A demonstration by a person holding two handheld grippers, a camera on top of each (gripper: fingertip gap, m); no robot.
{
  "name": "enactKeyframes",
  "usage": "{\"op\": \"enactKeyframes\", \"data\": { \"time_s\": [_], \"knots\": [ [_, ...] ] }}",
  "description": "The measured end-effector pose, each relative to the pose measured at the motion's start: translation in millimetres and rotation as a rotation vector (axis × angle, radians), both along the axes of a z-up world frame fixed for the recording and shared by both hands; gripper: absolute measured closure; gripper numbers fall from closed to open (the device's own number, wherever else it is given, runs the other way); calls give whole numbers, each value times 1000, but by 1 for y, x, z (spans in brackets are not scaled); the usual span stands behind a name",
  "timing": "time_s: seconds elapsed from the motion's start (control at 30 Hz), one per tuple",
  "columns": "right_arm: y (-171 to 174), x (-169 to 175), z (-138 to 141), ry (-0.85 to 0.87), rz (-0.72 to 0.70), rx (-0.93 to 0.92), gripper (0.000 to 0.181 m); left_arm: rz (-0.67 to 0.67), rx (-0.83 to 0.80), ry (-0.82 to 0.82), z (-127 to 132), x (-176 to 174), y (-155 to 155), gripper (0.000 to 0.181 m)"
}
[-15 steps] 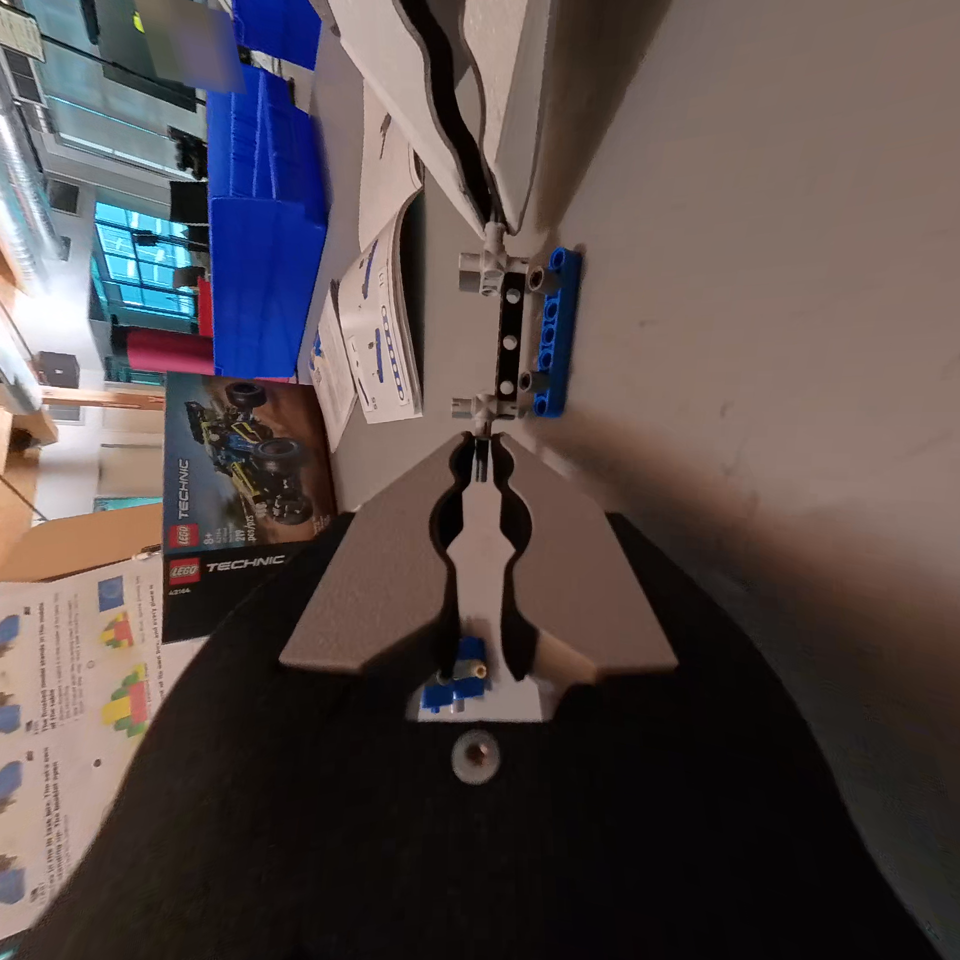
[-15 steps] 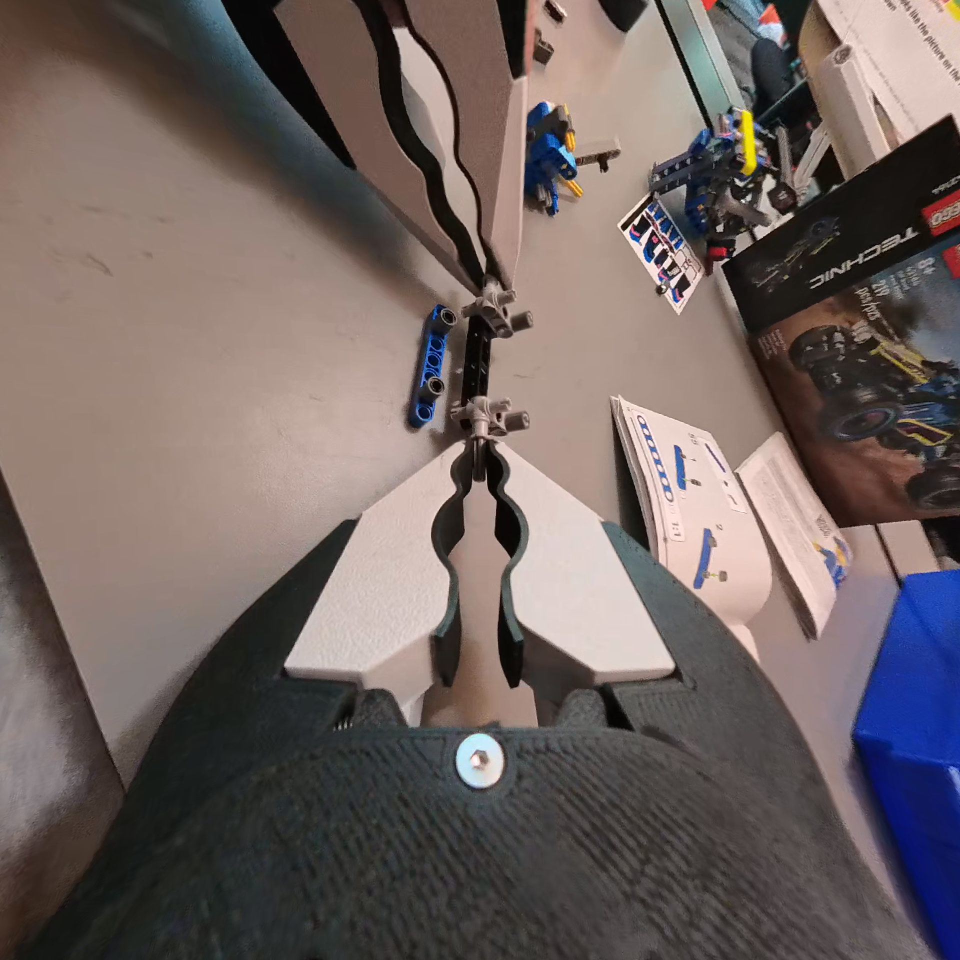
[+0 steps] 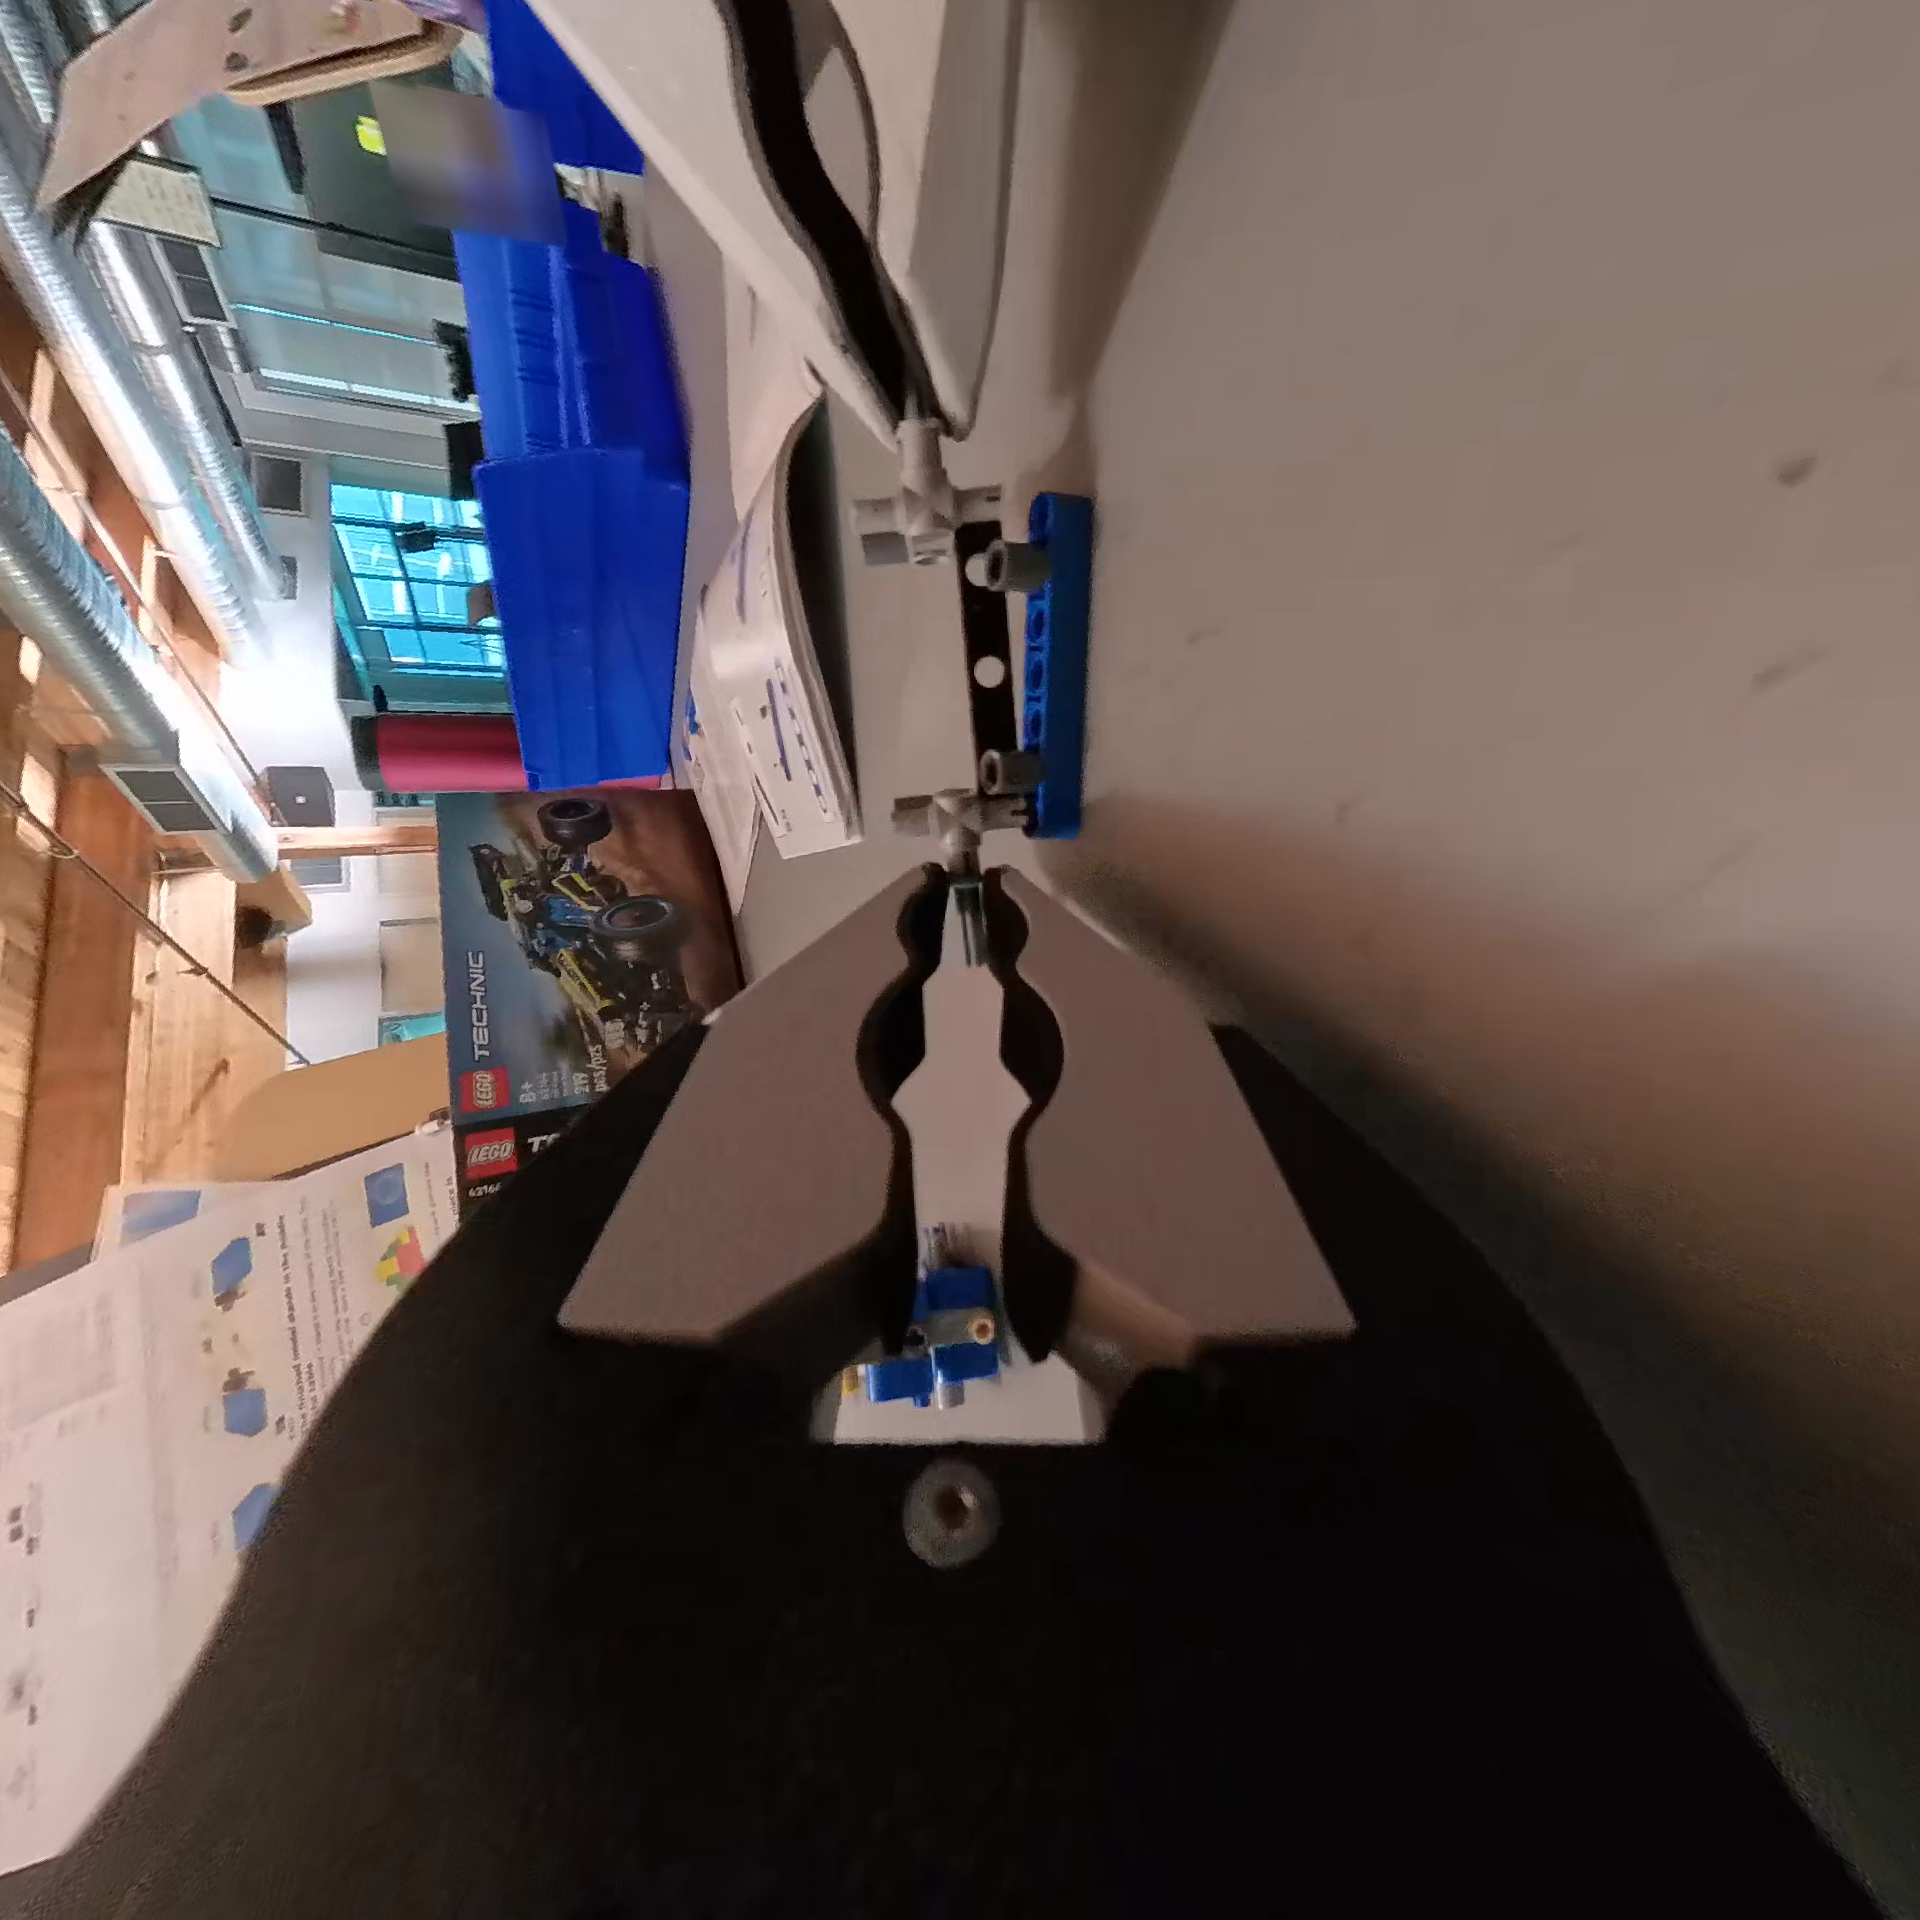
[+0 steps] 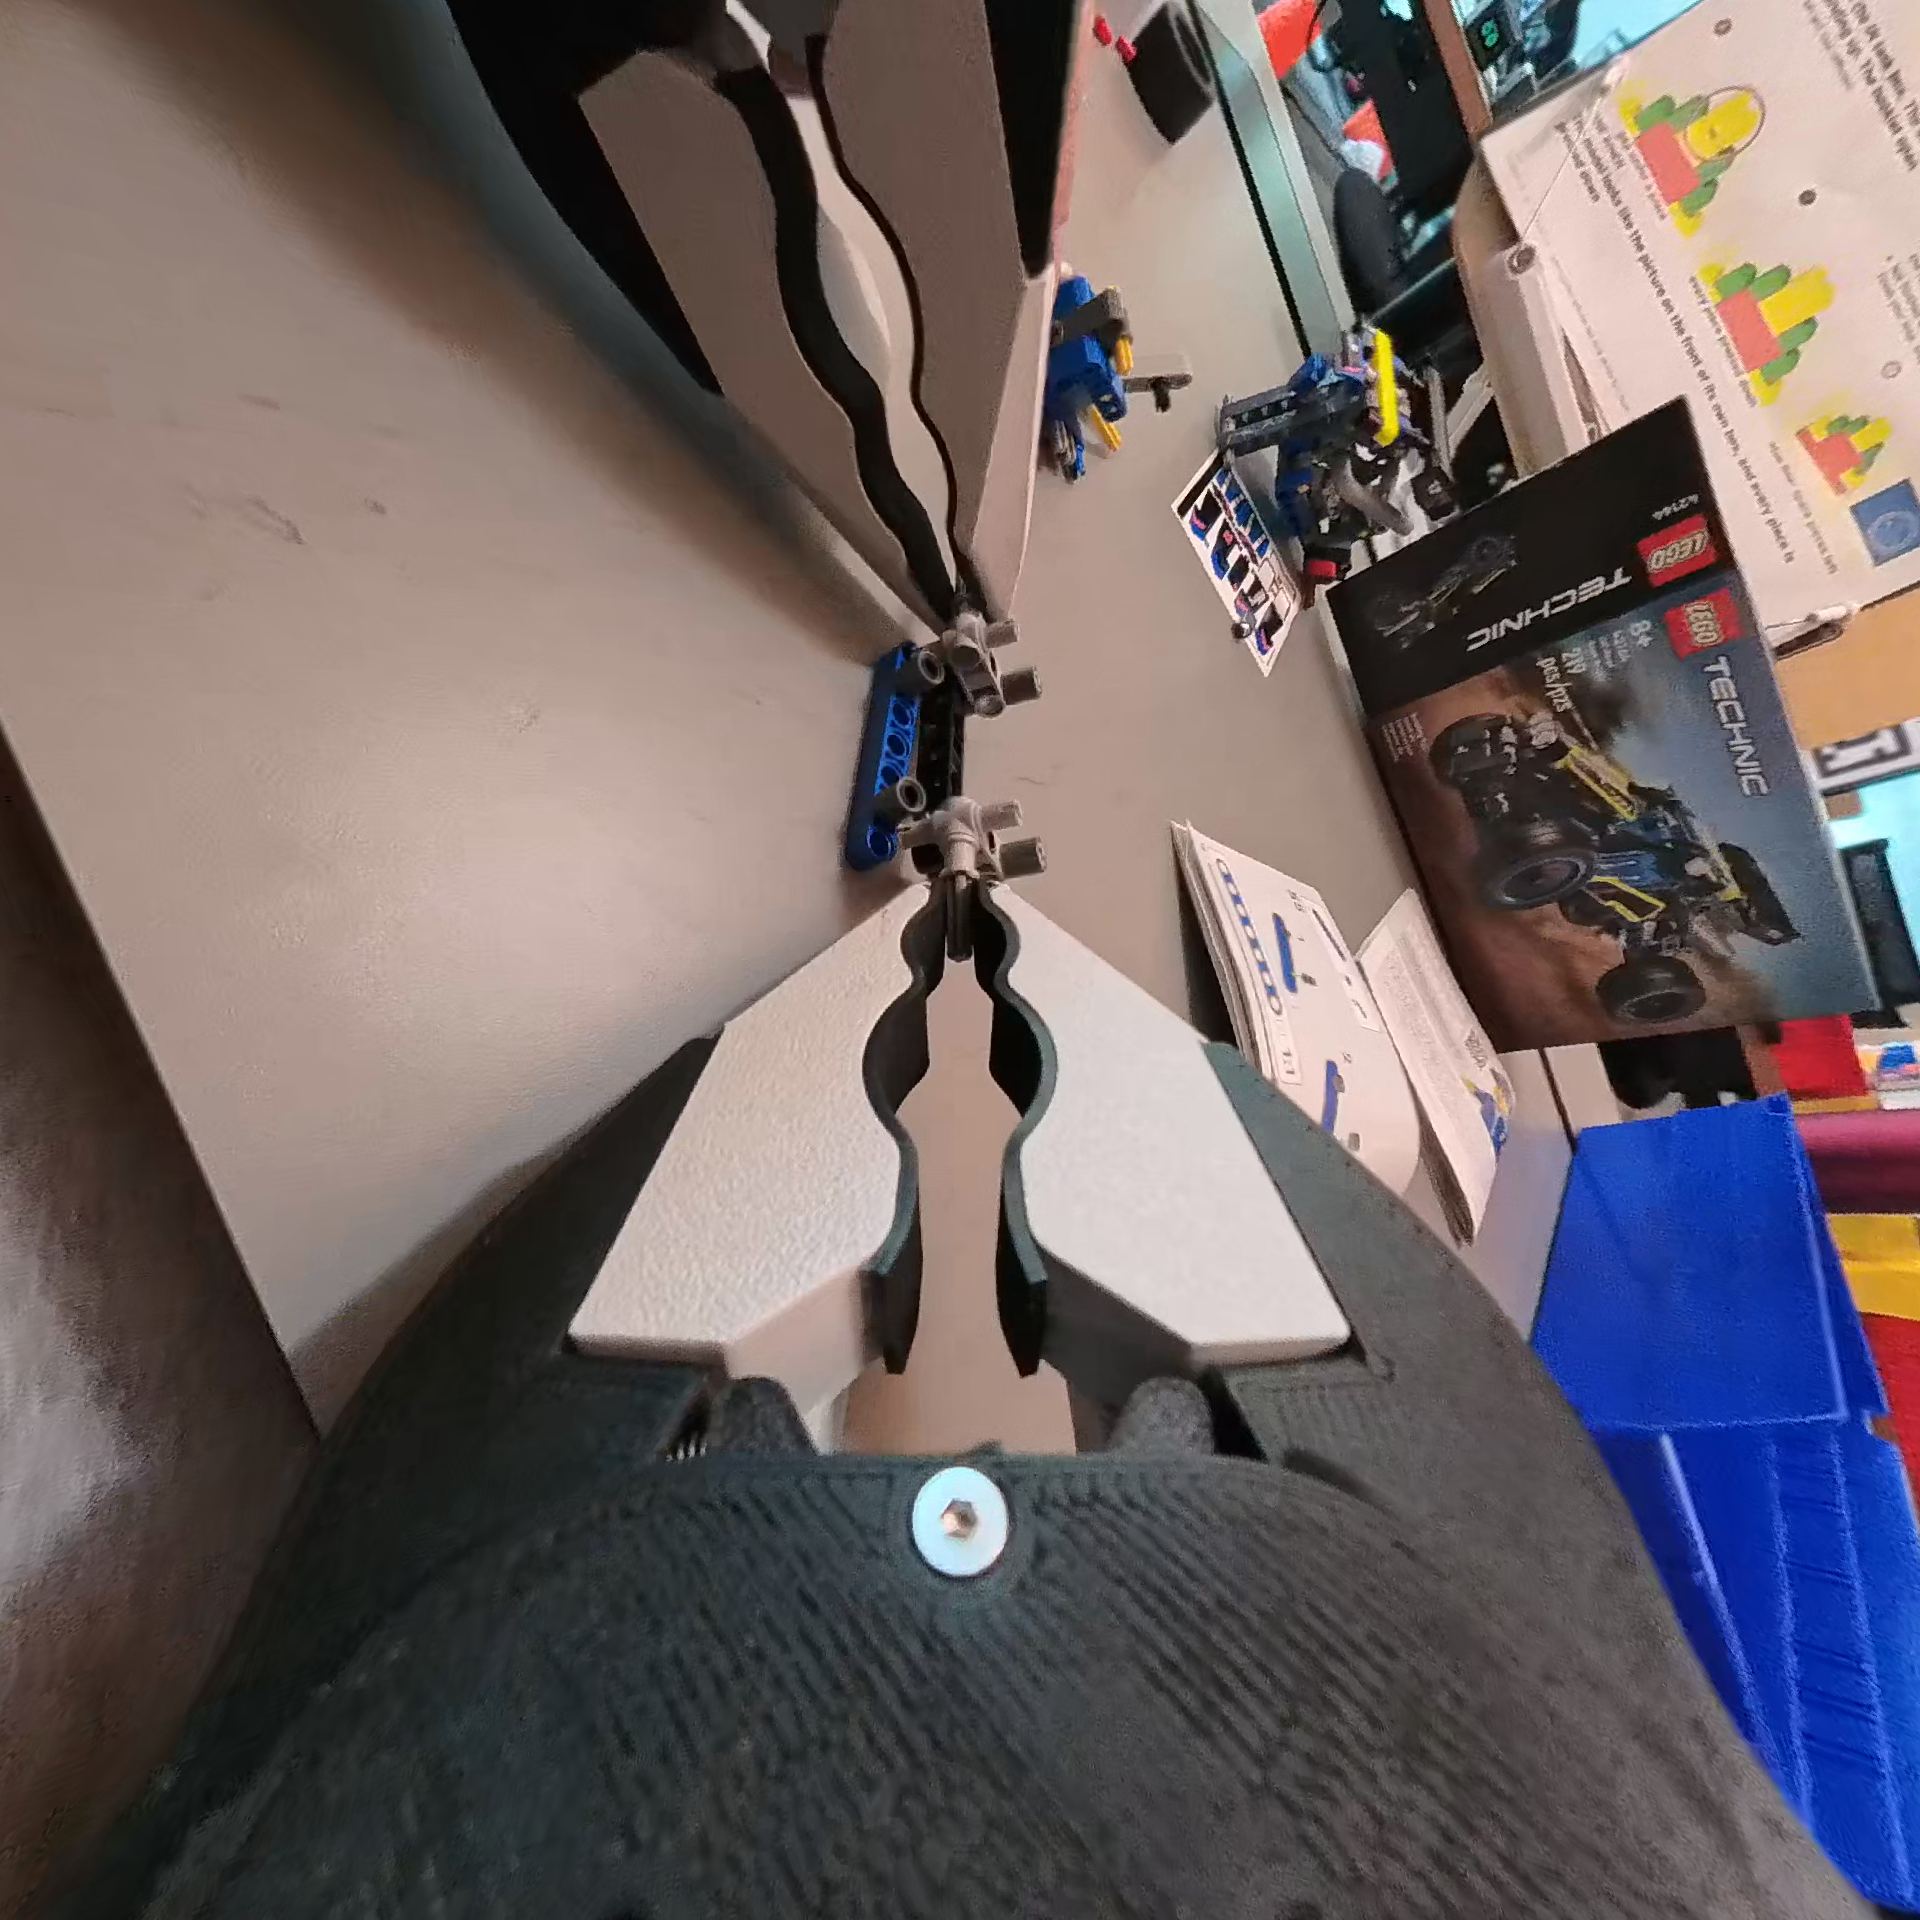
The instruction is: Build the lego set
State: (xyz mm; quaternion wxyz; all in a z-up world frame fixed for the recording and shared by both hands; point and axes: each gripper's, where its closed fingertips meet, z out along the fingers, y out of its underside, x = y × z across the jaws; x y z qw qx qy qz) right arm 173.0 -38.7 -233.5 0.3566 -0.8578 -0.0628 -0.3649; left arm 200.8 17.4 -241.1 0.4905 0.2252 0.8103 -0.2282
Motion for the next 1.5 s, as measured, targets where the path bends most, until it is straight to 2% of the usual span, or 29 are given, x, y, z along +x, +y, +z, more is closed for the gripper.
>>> {"op": "enactKeyframes", "data": {
  "time_s": [0.03,0.2,0.4,0.73,1.17,1.33,1.5],
  "knots": [
    [0,-1,-1,-11,0,-10,178,1,2,-5,0,-1,0,177],
    [1,-6,-4,-37,28,-30,178,-8,28,-38,1,-6,1,177],
    [6,-16,-9,11,71,-19,174,-3,70,-108,1,-8,4,177],
    [14,-14,-2,241,12,134,147,-22,78,-143,1,-12,3,177],
    [22,-11,-6,127,-17,87,163,-29,73,-142,1,-15,8,177],
    [24,-11,-5,72,-9,74,165,-28,85,-137,0,-17,11,177],
    [24,-10,-5,89,1,87,166,-10,45,17,-5,-22,12,170]
  ]
}}
